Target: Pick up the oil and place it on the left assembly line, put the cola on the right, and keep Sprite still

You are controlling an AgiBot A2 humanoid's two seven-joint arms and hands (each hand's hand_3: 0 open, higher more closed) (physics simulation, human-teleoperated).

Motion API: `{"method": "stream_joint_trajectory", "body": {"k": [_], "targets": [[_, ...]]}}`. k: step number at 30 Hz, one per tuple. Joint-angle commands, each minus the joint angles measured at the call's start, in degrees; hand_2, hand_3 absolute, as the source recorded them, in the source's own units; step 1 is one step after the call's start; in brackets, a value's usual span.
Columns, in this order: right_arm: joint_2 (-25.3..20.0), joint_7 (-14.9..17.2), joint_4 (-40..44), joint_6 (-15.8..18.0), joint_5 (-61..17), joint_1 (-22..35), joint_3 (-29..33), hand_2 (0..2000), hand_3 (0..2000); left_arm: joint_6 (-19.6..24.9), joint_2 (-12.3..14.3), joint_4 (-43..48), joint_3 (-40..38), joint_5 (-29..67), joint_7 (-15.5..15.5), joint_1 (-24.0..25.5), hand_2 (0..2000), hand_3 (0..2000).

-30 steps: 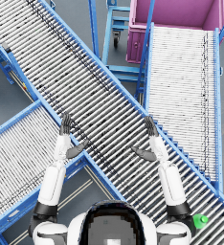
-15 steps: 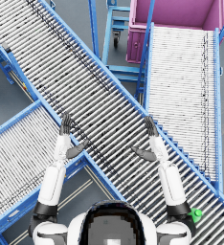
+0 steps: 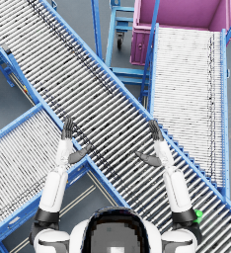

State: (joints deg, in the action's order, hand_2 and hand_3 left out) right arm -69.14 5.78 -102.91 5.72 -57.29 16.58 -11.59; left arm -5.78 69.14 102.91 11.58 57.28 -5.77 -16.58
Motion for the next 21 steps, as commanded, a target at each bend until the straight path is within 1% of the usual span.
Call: {"method": "stream_joint_trajectory", "body": {"k": [1, 21], "targets": [[0.0, 0.0, 0.0, 0.0, 0.0, 0.0, 0.0, 0, 0, 0.0, 0.0, 0.0, 0.0, 0.0, 0.0, 0.0, 0, 0], [0.0, 0.0, 0.0, 0.0, 0.0, 0.0, 0.0, 0, 0, 0.0, 0.0, 0.0, 0.0, 0.0, 0.0, 0.0, 0, 0]]}}
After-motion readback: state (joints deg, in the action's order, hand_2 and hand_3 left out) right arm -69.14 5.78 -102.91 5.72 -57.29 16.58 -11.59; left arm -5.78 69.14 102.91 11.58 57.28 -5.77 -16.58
